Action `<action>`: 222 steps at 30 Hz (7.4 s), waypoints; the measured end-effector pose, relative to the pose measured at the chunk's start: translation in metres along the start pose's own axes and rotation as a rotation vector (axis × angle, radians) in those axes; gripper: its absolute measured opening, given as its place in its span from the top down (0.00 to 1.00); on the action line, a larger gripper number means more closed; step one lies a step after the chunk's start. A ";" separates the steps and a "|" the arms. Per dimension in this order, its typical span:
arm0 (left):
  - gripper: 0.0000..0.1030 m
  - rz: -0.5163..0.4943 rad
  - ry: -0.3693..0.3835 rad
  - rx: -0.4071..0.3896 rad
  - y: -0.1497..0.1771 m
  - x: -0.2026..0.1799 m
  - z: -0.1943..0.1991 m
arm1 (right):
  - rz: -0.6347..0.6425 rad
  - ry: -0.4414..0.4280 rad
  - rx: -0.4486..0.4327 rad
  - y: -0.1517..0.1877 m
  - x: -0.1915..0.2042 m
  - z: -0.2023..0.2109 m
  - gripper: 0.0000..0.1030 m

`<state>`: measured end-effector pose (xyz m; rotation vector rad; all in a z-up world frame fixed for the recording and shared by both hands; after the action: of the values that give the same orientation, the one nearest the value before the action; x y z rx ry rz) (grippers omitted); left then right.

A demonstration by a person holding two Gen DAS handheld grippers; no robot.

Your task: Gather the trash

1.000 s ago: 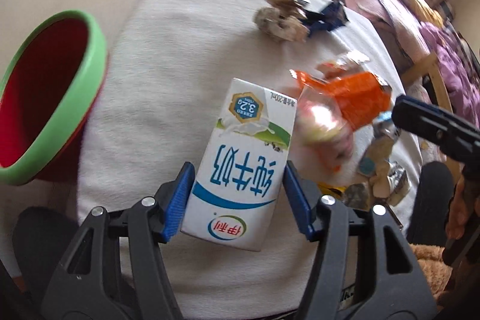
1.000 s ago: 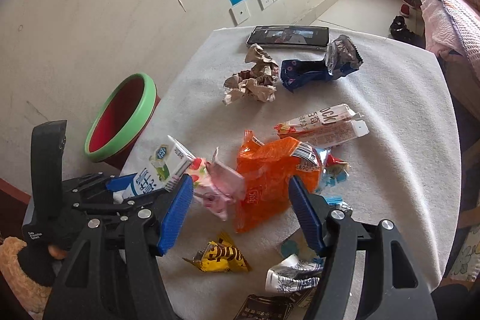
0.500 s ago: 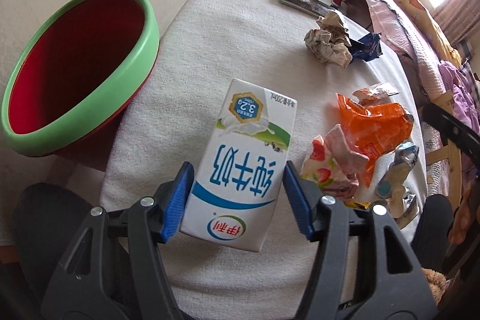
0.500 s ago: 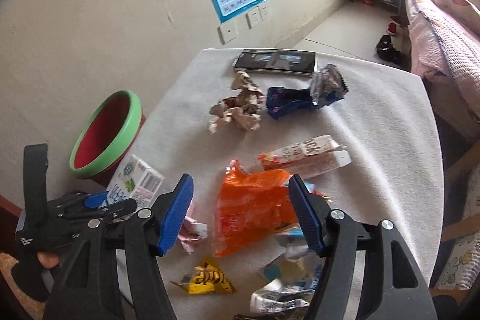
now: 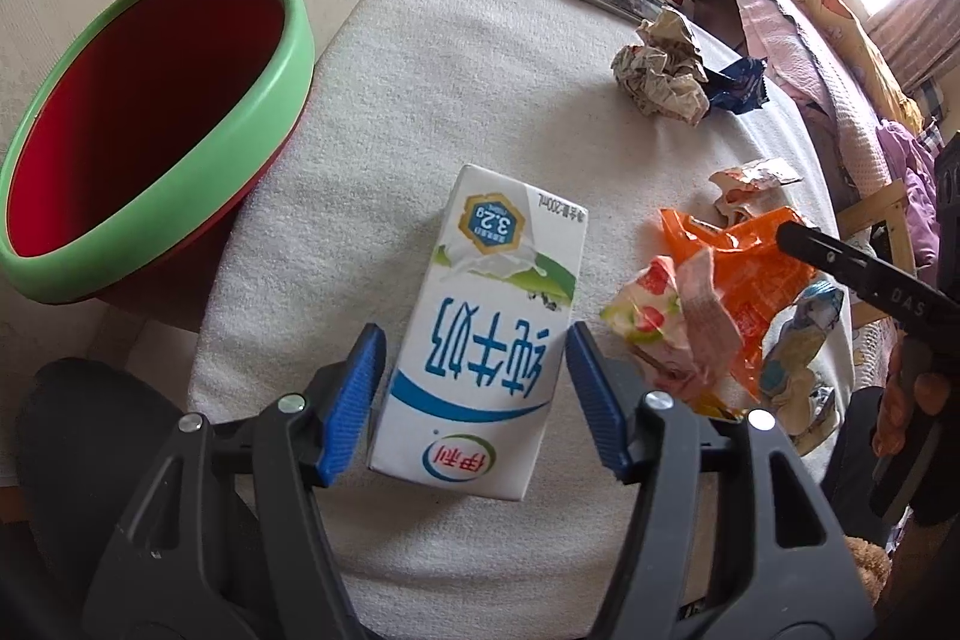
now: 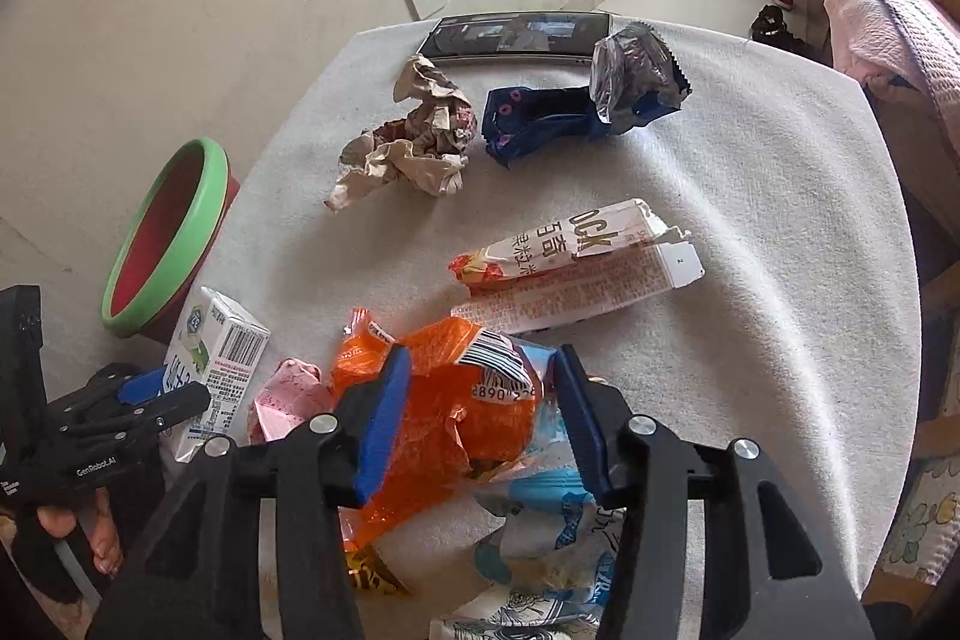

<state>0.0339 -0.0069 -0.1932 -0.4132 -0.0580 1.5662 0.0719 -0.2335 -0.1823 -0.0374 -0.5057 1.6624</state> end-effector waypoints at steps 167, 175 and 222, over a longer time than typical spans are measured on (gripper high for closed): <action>0.64 0.417 -0.052 -0.408 -0.087 0.176 0.123 | 0.303 -0.378 -0.019 -0.081 0.285 -0.026 0.41; 0.41 0.405 -0.088 -0.395 -0.082 0.180 0.115 | 0.326 -0.347 -0.021 -0.064 0.273 -0.023 0.35; 0.36 0.615 -0.116 -0.329 0.019 0.220 0.106 | 0.528 -0.375 -0.281 -0.061 0.324 0.031 0.43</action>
<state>-0.0112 0.2301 -0.1492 -0.6369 -0.3049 2.1984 0.0660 0.0688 -0.0485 -0.0705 -1.0849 2.1123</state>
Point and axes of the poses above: each gripper's, at about its wrist camera, not at the fingertips, and z roughly against the way its jaws point, x to its left, y to its underside, the point moved 4 cm from there along -z, roughly the way its jaws point, and after that the axes turned 3 degrees about x, right-handed, at the moved point
